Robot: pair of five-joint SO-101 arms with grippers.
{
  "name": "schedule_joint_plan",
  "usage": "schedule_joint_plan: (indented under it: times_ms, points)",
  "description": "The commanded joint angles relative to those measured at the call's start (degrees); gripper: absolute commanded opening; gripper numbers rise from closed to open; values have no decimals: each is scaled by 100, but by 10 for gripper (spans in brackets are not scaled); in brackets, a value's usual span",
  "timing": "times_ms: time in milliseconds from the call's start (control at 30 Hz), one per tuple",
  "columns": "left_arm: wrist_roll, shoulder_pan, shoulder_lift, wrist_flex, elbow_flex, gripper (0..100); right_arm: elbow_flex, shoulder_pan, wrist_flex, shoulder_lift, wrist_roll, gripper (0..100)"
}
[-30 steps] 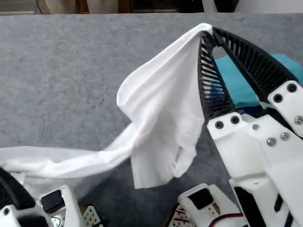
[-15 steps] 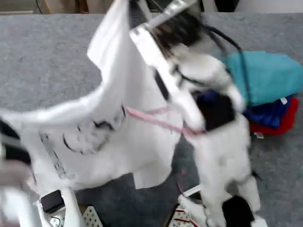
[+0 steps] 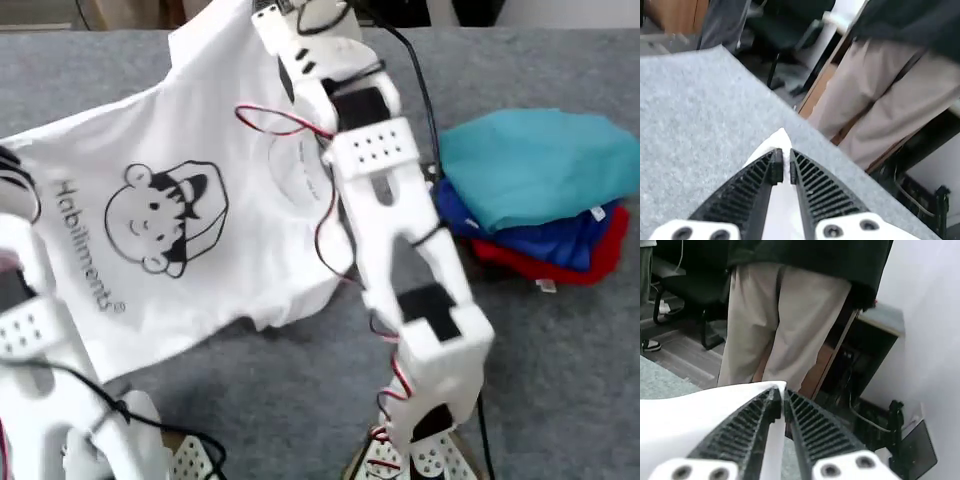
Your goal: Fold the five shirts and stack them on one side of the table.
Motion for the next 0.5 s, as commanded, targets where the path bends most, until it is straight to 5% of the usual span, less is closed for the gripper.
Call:
schedule_joint_plan:
  times_ms: [0, 300, 467]
  points:
    - [237, -105, 840, -167, -993, 19, -1648, 57, 844, 505, -88, 1]
    - [299, -299, 470, 2110, -3613, 19, -5235, -435, 2462, 963, -88, 1]
    - [299, -290, 154, 2479, -3974, 19, -6044, -532, 2980, 963, -79, 1]
